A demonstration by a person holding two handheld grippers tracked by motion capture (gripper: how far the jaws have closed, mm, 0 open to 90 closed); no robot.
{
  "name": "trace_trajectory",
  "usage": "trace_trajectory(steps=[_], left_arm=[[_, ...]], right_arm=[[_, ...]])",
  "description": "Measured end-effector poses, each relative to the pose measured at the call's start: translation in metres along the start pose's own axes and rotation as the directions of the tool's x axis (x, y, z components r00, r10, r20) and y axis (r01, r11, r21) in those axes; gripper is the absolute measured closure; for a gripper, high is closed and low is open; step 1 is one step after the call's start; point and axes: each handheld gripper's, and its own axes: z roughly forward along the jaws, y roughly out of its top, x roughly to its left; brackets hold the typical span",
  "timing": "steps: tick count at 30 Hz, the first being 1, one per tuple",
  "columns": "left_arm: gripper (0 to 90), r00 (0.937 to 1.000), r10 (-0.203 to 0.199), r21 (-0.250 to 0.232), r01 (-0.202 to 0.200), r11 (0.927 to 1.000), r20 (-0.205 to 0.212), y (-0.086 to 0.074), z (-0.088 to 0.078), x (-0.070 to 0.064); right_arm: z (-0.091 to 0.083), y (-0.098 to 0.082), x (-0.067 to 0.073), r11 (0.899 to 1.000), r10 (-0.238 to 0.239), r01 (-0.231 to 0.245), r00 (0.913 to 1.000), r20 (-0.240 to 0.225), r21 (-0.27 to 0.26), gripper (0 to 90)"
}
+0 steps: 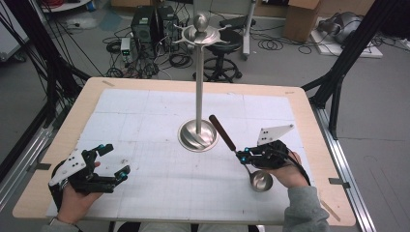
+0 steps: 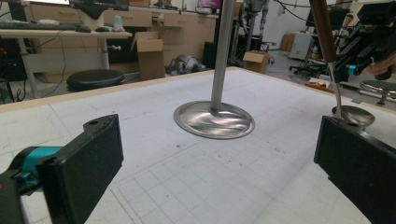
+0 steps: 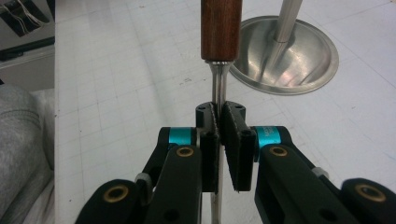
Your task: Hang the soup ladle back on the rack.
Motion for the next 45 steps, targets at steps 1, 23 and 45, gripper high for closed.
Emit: trace_trajectory(steps=[1, 23, 45], left_arm=[[1.8, 1.0, 0.001, 0.002, -0.001, 1.0, -0.002, 0.0, 0.0, 0.0], [1.8, 1.0, 0.006, 0.006, -0.006, 1.0, 0.001, 0.0, 0.0, 0.0], [1.8, 1.0, 0.007, 0.007, -0.007, 1.0, 0.005, 0.0, 0.002, -0.001]], right_arm=[[0.0, 0.0, 0.001, 1.0, -0.001, 0.001, 1.0, 0.005, -0.004, 84.9], [-0.032, 0.003, 0.001, 0.958, -0.017, 0.01, 0.9996, -0.022, -0.287, 84.9], [-0.053, 0.01, -0.012, 0.937, -0.027, 0.017, 0.9993, -0.024, -0.349, 84.8]])
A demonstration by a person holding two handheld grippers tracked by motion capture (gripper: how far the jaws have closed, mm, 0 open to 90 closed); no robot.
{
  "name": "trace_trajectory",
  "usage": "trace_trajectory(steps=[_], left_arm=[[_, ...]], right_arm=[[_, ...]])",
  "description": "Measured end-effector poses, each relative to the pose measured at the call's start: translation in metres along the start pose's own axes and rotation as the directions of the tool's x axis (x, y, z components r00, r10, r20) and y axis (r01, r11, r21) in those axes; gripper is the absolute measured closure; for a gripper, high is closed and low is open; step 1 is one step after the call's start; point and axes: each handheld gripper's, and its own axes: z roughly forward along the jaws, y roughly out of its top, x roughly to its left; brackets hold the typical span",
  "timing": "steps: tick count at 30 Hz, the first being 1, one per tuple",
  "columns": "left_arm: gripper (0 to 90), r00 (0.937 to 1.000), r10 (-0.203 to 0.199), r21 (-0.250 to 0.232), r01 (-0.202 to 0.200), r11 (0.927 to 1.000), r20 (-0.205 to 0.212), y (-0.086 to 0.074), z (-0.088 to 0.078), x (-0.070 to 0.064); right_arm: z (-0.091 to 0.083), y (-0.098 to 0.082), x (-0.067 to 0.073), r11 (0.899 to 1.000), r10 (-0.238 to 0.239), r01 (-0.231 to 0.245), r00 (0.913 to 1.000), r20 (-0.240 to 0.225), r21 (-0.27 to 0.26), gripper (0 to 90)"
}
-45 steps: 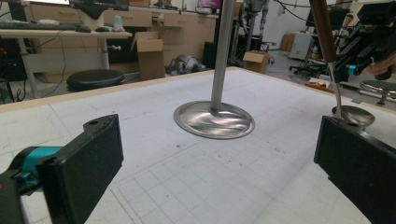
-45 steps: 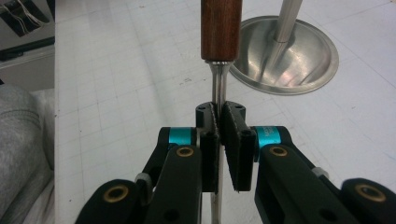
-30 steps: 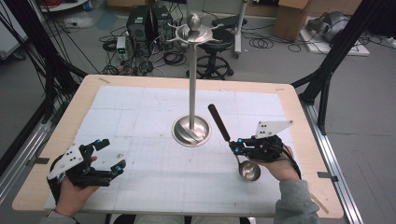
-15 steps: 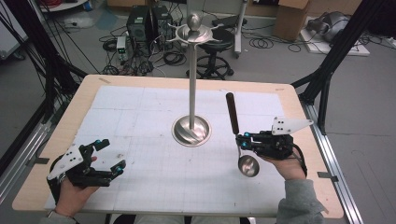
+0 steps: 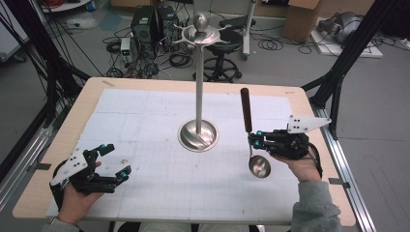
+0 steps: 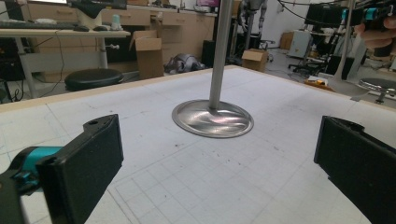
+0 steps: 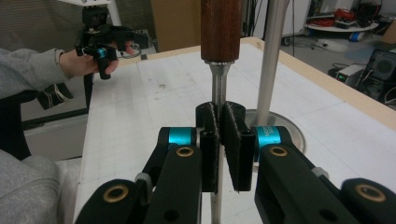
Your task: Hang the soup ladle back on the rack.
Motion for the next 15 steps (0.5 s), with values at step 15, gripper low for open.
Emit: trace_trajectory(steps=[15], left_arm=[[1.8, 1.0, -0.003, 0.003, 0.003, 1.0, 0.0, 0.0, 0.001, 0.001]], right_arm=[[-0.006, 0.028, -0.011, 0.999, -0.013, 0.013, 0.9999, 0.0, -0.048, 84.8]])
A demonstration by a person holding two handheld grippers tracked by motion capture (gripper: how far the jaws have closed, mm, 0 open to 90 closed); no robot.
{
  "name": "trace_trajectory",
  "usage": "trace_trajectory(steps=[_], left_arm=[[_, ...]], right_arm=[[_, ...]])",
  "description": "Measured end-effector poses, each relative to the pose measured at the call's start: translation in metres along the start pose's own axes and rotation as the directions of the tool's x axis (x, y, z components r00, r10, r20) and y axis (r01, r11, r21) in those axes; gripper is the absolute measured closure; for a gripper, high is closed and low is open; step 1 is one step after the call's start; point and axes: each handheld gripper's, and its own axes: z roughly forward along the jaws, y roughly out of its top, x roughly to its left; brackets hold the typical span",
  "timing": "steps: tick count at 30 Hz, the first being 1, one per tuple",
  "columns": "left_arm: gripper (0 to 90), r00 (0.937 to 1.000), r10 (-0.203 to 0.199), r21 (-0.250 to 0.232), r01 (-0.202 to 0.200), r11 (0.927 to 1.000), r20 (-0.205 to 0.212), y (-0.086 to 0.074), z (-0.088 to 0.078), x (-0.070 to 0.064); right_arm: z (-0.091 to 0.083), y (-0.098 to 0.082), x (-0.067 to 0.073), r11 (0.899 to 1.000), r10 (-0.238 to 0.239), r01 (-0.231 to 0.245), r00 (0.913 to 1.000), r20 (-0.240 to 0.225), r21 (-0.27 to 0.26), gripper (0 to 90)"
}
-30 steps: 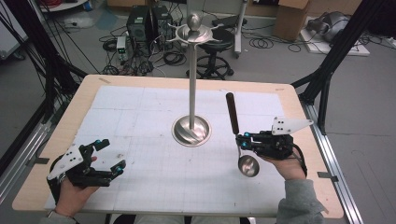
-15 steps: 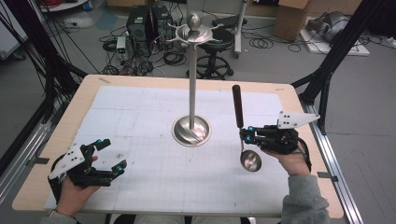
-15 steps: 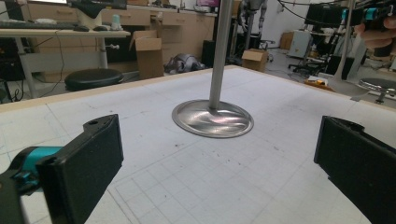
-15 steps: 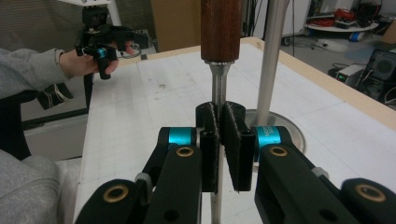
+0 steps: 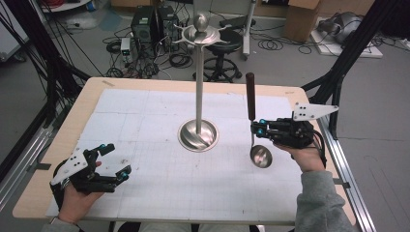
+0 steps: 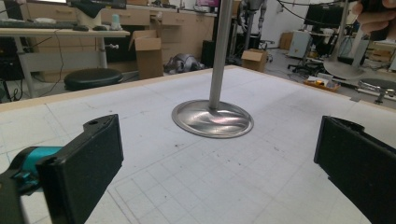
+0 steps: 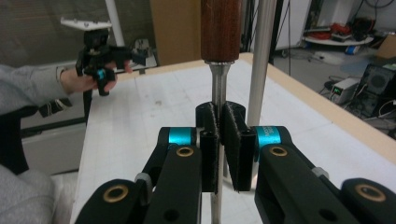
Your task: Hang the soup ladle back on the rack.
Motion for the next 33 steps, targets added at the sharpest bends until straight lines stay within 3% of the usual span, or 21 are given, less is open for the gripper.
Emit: trace_trajectory(steps=[4, 15, 20, 33], left_arm=[[1.8, 1.0, 0.001, -0.001, -0.001, 1.0, 0.0, 0.0, 0.0, 0.0], [1.8, 1.0, -0.003, 0.0, 0.003, 1.0, 0.002, 0.0, -0.001, 0.001], [1.8, 1.0, -0.006, -0.003, 0.006, 1.0, -0.001, -0.001, -0.002, 0.002], [1.8, 1.0, -0.009, -0.004, 0.009, 0.9999, -0.003, -0.001, -0.002, 0.002]], right_arm=[[0.004, 0.008, -0.003, 1.0, 0.01, -0.01, 0.9999, 0.012, -0.02, 84.8], [0.02, 0.03, -0.016, 0.999, 0.041, -0.041, 0.999, 0.018, -0.015, 84.7], [0.025, 0.034, -0.023, 0.998, 0.065, -0.065, 0.9976, 0.022, -0.006, 84.7], [0.027, 0.038, -0.035, 0.997, 0.076, -0.076, 0.9965, 0.034, -0.016, 84.6]])
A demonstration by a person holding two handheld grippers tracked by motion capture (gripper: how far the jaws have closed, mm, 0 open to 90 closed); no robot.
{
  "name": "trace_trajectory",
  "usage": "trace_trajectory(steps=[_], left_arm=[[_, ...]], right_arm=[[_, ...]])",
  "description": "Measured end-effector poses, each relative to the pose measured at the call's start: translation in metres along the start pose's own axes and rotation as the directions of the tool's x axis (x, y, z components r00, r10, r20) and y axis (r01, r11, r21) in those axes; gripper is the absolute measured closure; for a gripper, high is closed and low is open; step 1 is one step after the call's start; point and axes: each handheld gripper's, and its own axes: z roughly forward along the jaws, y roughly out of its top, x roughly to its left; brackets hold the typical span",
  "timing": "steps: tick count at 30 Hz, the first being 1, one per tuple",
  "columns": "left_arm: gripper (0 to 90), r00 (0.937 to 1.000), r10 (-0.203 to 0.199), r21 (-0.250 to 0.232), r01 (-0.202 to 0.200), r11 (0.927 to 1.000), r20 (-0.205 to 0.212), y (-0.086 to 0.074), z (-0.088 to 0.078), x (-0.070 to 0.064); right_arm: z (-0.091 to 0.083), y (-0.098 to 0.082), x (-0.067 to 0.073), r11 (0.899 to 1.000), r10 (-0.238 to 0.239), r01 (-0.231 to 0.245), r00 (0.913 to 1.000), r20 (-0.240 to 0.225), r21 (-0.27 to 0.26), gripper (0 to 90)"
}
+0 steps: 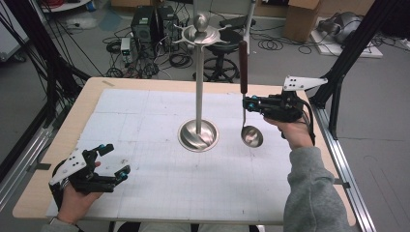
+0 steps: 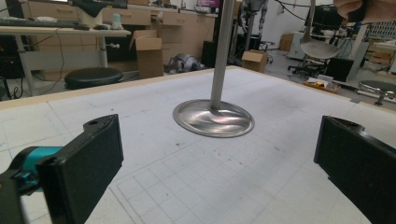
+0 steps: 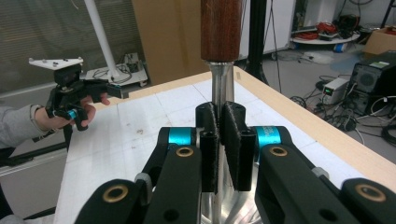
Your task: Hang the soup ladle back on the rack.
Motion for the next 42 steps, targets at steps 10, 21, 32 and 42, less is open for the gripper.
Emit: trace_trajectory(steps=[10, 21, 32, 42], left_arm=[[1.8, 1.0, -0.003, 0.002, 0.003, 1.0, 0.003, 0.0, -0.001, 0.0], [1.8, 1.0, -0.004, -0.005, 0.004, 1.0, -0.001, 0.0, -0.002, 0.0], [1.8, 1.0, -0.004, -0.002, 0.004, 1.0, 0.003, 0.001, -0.002, 0.0], [1.8, 1.0, -0.008, -0.005, 0.008, 1.0, 0.004, 0.001, -0.002, 0.0]], right_arm=[[0.007, 0.007, -0.001, 1.0, -0.007, 0.007, 1.0, -0.003, 0.0, 84.6], [0.015, 0.014, 0.001, 1.0, -0.01, 0.009, 0.9998, -0.016, -0.021, 84.6], [0.021, 0.015, 0.003, 0.999, -0.022, 0.022, 0.9997, 0.003, -0.024, 84.5], [0.024, 0.016, 0.004, 0.999, -0.028, 0.028, 0.9996, 0.007, -0.024, 84.5]])
